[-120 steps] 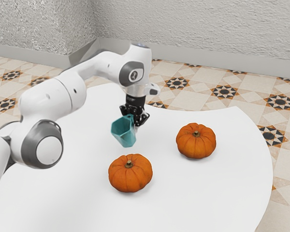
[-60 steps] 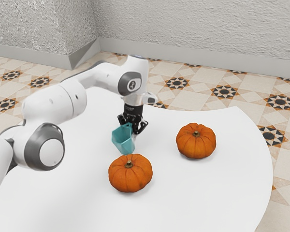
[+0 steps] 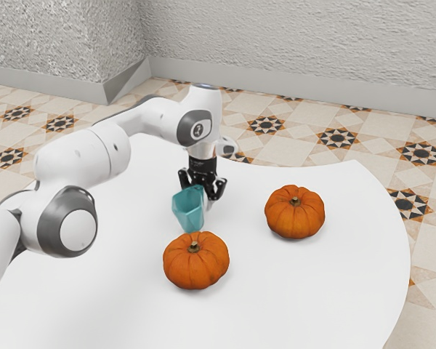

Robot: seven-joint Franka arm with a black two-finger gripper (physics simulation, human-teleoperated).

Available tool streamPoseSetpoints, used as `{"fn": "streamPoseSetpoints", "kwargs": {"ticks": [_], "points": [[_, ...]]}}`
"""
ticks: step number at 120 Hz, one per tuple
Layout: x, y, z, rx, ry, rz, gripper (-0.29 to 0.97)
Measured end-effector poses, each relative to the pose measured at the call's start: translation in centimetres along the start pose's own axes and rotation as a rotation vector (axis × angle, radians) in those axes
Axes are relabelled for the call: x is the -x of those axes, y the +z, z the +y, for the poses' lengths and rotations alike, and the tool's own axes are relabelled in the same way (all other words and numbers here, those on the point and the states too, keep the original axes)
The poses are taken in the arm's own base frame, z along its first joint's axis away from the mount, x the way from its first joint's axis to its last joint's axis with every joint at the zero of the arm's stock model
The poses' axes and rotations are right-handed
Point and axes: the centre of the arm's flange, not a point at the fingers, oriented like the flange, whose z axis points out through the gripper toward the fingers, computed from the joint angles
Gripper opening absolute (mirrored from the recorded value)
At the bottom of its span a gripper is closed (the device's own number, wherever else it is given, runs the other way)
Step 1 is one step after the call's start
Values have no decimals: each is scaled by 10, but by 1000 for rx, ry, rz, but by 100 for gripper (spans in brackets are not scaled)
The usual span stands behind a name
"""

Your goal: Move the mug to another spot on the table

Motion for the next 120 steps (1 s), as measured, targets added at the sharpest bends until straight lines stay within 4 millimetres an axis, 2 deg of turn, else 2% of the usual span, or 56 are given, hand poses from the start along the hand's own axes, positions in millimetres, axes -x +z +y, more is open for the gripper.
{"fn": "streamPoseSetpoints", "kwargs": {"ticks": [51, 56, 62, 68, 74, 83, 92, 97, 102, 111, 120], "points": [[1, -26, 4, 11, 4, 62, 44], [3, -36, 3, 11, 4, 74, 47], [11, -60, 6, 16, 10, 96, 52], [29, -88, 13, 22, 27, 119, 55], [55, -120, 18, 33, 40, 145, 58], [111, -175, 28, 46, 58, 195, 61], [168, -214, 29, 47, 58, 239, 63], [197, -232, 19, 44, 44, 264, 64], [216, -249, 4, 58, 24, 283, 64], [236, -275, -23, 94, 2, 314, 66], [251, -298, -33, 110, 8, 346, 66]]}}
